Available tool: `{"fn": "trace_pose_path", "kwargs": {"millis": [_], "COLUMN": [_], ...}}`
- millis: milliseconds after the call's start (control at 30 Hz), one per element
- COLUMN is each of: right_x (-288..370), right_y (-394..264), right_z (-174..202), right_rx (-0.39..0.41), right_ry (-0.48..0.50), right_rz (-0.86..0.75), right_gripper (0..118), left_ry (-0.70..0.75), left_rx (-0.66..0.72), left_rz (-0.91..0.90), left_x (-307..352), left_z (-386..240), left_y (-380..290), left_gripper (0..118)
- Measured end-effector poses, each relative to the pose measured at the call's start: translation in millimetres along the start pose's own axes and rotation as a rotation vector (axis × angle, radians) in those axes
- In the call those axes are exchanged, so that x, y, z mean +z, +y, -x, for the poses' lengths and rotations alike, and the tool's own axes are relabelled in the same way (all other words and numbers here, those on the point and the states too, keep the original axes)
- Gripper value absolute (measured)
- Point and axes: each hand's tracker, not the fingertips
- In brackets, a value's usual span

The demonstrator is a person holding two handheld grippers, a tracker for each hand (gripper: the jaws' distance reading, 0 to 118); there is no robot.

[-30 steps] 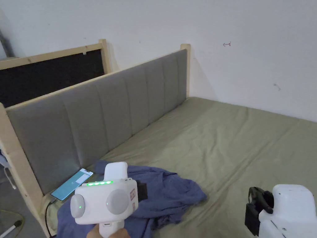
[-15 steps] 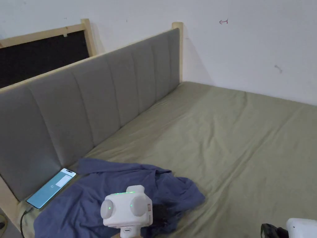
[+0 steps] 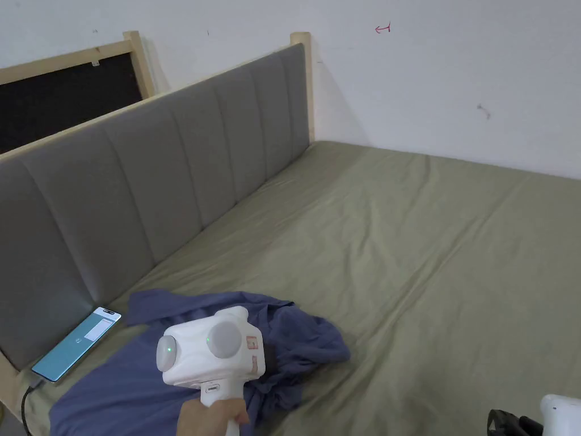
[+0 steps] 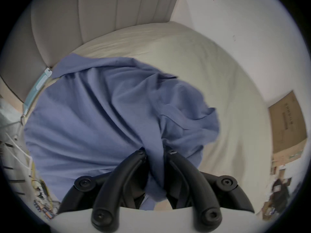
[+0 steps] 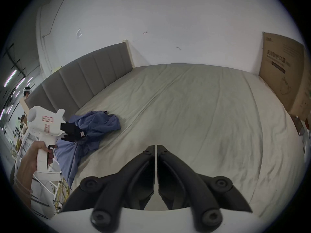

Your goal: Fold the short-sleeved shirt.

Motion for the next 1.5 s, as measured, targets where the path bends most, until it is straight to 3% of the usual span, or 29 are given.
{"fn": "trace_pose_path", "kwargs": {"millis": [100,133,233,333,533,600,700,867,900,933,1000,1033,1167,1200,1233,1300,1500], "right_x": [15.4,21.5,43.9,71.1,142.4,163.0,189.7,213.6,213.6,213.1,209.4,206.6,195.3,192.6,189.1,182.6,158.2], "right_y": [3.4,4.7,11.7,15.9,17.9,13.4,0.4,-31.8,-37.4,-42.7,-50.3,-53.4,-53.1,-52.8,-51.2,-51.0,-53.1], "right_z": [-17.5,-24.1,-46.4,-72.4,-130.3,-152.1,-186.3,-225.0,-229.6,-234.0,-236.6,-237.8,-230.4,-227.3,-225.1,-218.4,-206.9], "right_rx": [-0.038,-0.044,-0.088,-0.147,-0.217,-0.238,-0.288,-0.397,-0.41,-0.423,-0.432,-0.436,-0.431,-0.424,-0.42,-0.406,-0.358], "right_ry": [-0.02,-0.043,-0.097,-0.15,-0.317,-0.38,-0.485,-0.554,-0.559,-0.562,-0.568,-0.569,-0.537,-0.524,-0.507,-0.479,-0.427], "right_rz": [-0.024,-0.041,-0.087,-0.146,-0.26,-0.289,-0.307,-0.275,-0.263,-0.25,-0.226,-0.215,-0.178,-0.173,-0.17,-0.159,-0.1], "right_gripper": [4,4,4,4,4,4,4,4,4,4,4,4,4,4,4,4,4], "left_ry": [-0.063,-0.097,-0.274,-0.38,-0.777,-0.814,-0.812,-0.666,-0.639,-0.605,-0.572,-0.584,-0.6,-0.602,-0.581,-0.499,-0.357], "left_rx": [-0.012,-0.027,-0.05,-0.209,-0.419,-0.532,-0.593,-0.731,-0.748,-0.765,-0.789,-0.779,-0.724,-0.703,-0.694,-0.68,-0.507], "left_rz": [-0.045,-0.072,-0.118,-0.124,0.011,0.053,0.192,0.394,0.425,0.446,0.436,0.429,0.368,0.312,0.276,0.237,0.241], "left_x": [5.6,56.3,94.3,116.9,135.8,137.4,108.2,34.3,26.2,26.5,23.9,24.1,43.5,50.1,53.5,53.2,28.9], "left_z": [-24.2,-36.7,-65.0,-155.3,-320.0,-358.0,-392.6,-405.5,-405.9,-401.2,-399.7,-397.8,-384.0,-375.2,-367.0,-349.9,-270.4], "left_y": [-1.0,12.5,18.3,3.9,-77.9,-119.7,-184.8,-268.0,-276.7,-286.1,-289.8,-285.9,-246.8,-235.2,-224.6,-209.9,-179.3], "left_gripper": [15,15,15,15,15,15,15,17,29,51,109,117,110,94,67,0,0]}}
